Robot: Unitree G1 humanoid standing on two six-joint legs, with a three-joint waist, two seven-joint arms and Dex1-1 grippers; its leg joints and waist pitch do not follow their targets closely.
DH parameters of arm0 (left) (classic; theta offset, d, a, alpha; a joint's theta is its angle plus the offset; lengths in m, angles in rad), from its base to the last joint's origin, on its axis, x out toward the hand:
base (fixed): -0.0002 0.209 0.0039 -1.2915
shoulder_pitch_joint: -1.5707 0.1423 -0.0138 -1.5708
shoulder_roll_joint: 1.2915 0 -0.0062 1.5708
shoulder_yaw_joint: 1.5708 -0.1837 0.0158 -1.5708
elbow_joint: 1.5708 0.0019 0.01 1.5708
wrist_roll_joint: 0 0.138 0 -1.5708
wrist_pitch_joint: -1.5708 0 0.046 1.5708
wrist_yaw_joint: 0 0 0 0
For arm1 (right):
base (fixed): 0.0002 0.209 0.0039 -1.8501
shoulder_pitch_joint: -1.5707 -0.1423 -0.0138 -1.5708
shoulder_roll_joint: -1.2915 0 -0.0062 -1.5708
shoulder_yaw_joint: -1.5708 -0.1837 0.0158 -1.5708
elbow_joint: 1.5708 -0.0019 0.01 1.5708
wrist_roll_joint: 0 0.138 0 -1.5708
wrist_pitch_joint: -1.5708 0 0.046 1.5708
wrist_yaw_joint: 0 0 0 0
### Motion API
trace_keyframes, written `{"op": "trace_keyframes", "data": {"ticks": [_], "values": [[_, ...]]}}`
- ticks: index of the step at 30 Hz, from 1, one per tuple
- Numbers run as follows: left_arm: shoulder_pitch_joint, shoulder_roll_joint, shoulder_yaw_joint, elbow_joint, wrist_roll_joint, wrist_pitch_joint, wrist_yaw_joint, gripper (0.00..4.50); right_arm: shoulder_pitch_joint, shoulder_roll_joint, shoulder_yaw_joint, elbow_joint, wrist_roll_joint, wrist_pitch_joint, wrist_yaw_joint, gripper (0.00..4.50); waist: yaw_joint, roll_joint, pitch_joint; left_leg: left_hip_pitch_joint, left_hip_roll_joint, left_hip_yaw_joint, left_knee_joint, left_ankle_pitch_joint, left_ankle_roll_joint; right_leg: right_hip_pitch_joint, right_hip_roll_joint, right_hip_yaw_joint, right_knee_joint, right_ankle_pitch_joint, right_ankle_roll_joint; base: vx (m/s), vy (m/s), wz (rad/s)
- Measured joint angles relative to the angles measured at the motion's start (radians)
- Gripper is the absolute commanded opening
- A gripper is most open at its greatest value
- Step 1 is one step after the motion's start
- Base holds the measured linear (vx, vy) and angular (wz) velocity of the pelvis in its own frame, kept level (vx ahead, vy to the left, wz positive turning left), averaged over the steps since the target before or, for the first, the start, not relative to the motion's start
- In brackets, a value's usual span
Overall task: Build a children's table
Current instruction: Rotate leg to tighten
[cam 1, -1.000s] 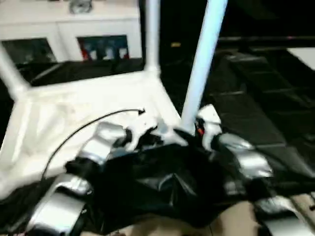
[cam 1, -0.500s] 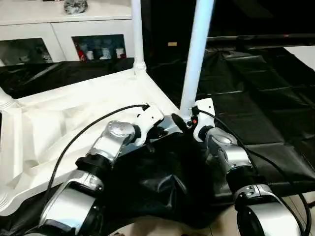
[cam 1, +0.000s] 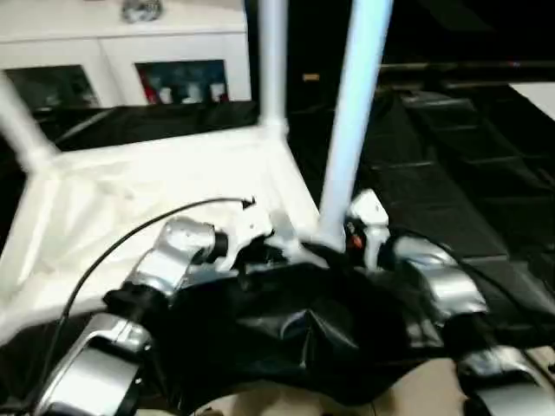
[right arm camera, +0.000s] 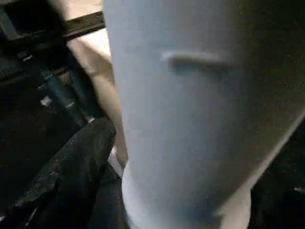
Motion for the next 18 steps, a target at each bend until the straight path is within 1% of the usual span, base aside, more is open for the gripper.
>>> {"op": "trace_keyframes", "data": {"ticks": [4,5,8,11,13,15,18], "values": [[0.006,0.012,-0.007,-0.013,-0.01,0.0,-0.048,0.0,0.016,-0.047,0.019,-0.056,0.009,0.027,0.072,3.9,0.006,0.0,0.0,0.0,0.0,0.0,0.0,0.0,0.0,0.0,0.0,0.0,0.0,0.0,0.0,0.0,0.0,0.0],[0.006,0.014,-0.009,-0.015,-0.013,0.0,-0.056,0.0,0.02,-0.056,0.024,-0.066,0.009,0.029,0.085,3.65,0.009,0.0,0.0,0.0,0.0,0.0,0.0,0.0,0.0,0.0,0.0,0.0,0.0,0.0,0.0,0.0,0.0,0.0],[0.006,0.019,-0.011,-0.015,-0.014,0.0,-0.069,0.0,0.021,-0.059,0.03,-0.07,-0.001,0.02,0.085,3.54,0.01,0.0,0.0,0.0,0.0,0.0,0.0,0.0,0.0,0.0,0.0,0.0,0.0,0.0,0.0,0.0,0.0,0.0],[0.006,0.021,-0.011,-0.015,-0.014,-0.001,-0.07,0.0,0.021,-0.055,0.026,-0.07,-0.002,0.021,0.076,3.21,0.011,0.0,0.0,0.0,0.0,0.0,0.0,0.0,0.0,0.0,0.0,0.0,0.0,0.0,0.0,0.0,0.0,0.0],[0.007,0.022,-0.011,-0.017,-0.014,0.0,-0.074,0.0,0.022,-0.053,0.024,-0.071,-0.002,0.027,0.071,3.1,0.012,0.0,0.0,0.0,0.0,0.0,0.0,0.0,0.0,0.0,0.0,0.0,0.0,0.0,0.0,0.0,0.0,0.0],[0.008,0.023,-0.011,-0.02,-0.014,0.001,-0.077,0.0,0.028,-0.052,0.025,-0.08,-0.002,0.031,0.07,2.89,0.012,0.0,0.0,0.0,0.0,0.0,0.0,0.0,0.0,0.0,0.0,0.0,0.0,0.0,0.0,0.0,0.0,0.0],[0.01,0.025,-0.01,-0.021,-0.014,0.001,-0.077,0.0,0.031,-0.041,0.027,-0.083,-0.001,0.037,0.062,2.77,0.011,0.0,0.0,0.0,0.0,0.0,0.0,0.0,0.0,0.0,0.0,0.0,0.0,0.0,0.0,0.0,0.0,0.0]]}}
